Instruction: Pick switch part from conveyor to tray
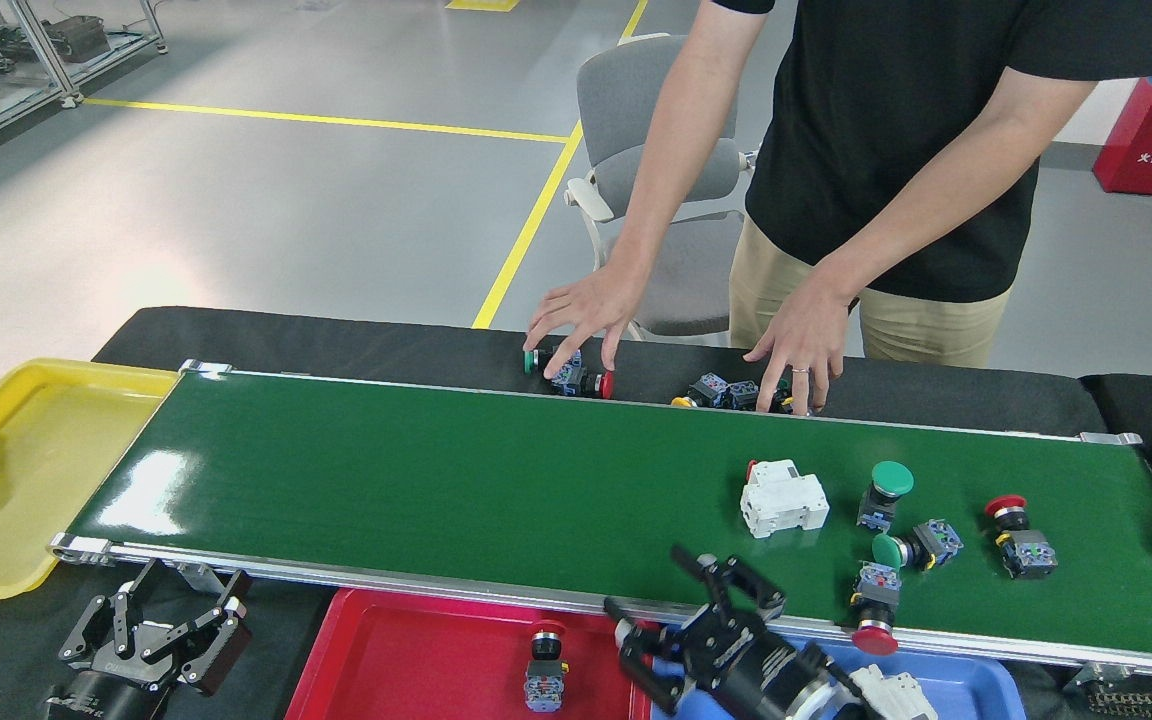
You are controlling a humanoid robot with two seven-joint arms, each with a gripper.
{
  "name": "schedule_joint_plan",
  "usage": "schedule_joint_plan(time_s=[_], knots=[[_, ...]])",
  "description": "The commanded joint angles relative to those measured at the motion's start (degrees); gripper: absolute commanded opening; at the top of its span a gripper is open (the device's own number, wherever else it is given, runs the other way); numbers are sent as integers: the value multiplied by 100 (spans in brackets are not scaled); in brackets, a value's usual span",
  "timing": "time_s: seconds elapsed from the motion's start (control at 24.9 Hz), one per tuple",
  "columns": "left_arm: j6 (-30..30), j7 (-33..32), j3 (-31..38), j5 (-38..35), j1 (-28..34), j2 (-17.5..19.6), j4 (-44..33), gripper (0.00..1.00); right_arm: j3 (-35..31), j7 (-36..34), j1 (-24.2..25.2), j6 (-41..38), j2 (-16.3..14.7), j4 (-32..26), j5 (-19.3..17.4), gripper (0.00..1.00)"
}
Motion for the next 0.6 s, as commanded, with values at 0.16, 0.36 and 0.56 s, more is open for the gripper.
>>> schedule_joint_plan(time_s=[0.16,0.36,0.56], knots=[[9,21,18,24,-7,83,-109,100,-954,-363,241,1103,-107,-137,-19,94],[0,21,80,32,124,83,-109,100,-1403,-583,944,1077,-116,-400,-19,95],[-88,21,62,41,133,92,-127,100,-1394,-671,1278,752,-81,-400,-19,95]])
